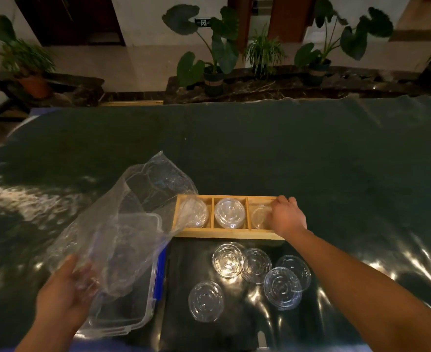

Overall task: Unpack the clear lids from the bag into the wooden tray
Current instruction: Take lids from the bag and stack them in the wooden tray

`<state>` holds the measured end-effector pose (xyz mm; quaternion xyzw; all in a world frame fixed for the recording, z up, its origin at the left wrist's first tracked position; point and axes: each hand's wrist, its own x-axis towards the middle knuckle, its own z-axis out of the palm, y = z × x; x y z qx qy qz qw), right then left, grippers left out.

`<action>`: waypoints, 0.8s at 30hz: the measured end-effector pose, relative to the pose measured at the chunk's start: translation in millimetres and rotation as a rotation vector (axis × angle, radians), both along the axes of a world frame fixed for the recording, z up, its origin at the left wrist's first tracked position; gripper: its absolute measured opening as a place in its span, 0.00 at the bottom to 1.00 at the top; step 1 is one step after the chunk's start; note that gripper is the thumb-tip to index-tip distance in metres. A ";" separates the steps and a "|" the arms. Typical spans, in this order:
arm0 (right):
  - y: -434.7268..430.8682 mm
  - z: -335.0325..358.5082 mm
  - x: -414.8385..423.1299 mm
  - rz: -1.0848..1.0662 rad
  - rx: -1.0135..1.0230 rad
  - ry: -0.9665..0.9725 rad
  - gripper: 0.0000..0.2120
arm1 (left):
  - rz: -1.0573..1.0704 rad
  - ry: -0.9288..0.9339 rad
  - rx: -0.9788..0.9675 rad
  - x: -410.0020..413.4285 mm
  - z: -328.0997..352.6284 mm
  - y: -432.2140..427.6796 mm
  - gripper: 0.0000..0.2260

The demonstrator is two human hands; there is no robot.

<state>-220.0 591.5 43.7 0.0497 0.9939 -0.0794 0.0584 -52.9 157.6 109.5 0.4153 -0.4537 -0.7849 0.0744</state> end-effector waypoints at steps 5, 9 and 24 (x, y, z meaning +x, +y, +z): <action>-5.3 3.1 10.8 -0.061 -0.173 0.050 0.17 | 0.019 -0.018 0.011 -0.5 -4.9 -9.2 0.06; -8.6 5.7 25.4 -0.050 -0.304 0.107 0.16 | 0.039 -0.014 0.027 -0.6 -5.5 -9.2 0.06; -22.4 -1.6 111.2 -0.152 -0.647 -0.006 0.06 | 0.315 0.004 0.082 29.4 -0.2 -68.0 0.07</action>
